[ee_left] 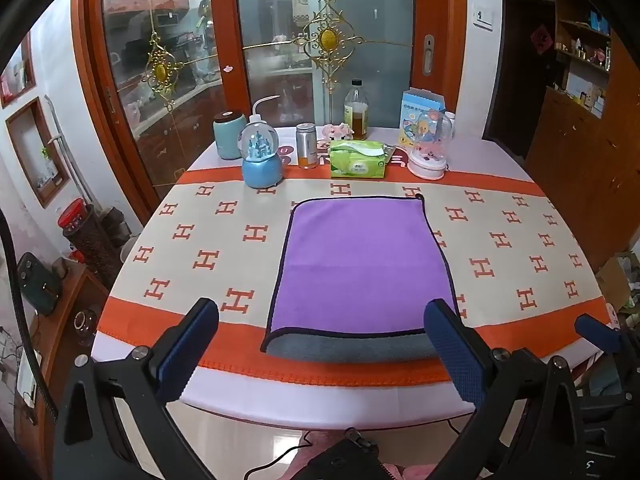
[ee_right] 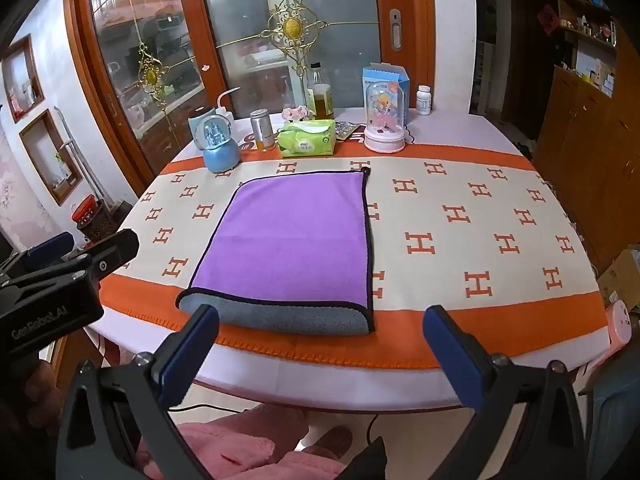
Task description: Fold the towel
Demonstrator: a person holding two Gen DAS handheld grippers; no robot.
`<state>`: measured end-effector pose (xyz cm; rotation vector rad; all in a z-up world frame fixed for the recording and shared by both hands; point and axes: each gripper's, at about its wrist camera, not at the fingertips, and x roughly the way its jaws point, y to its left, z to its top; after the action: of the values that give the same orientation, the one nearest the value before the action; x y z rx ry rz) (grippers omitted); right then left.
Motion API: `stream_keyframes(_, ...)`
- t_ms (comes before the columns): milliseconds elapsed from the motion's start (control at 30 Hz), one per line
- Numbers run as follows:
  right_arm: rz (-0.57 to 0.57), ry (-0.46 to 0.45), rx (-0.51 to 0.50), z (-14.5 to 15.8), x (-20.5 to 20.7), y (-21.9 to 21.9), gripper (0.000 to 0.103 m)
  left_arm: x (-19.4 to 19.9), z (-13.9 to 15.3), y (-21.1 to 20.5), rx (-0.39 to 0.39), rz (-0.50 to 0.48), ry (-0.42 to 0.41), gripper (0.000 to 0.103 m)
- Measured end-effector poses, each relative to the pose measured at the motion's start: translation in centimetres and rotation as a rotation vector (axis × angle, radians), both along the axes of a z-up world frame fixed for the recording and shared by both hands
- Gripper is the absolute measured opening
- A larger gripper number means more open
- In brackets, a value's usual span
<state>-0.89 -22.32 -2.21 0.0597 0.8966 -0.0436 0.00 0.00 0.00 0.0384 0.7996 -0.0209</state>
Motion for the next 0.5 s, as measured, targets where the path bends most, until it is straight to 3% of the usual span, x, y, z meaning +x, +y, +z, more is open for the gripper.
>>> stream_keyframes(500,0.0,0.0,-0.009,-0.06,0.08,-0.12,0.102,0.18,0.27,-0.62,0.009,0.006,-0.005,0.102)
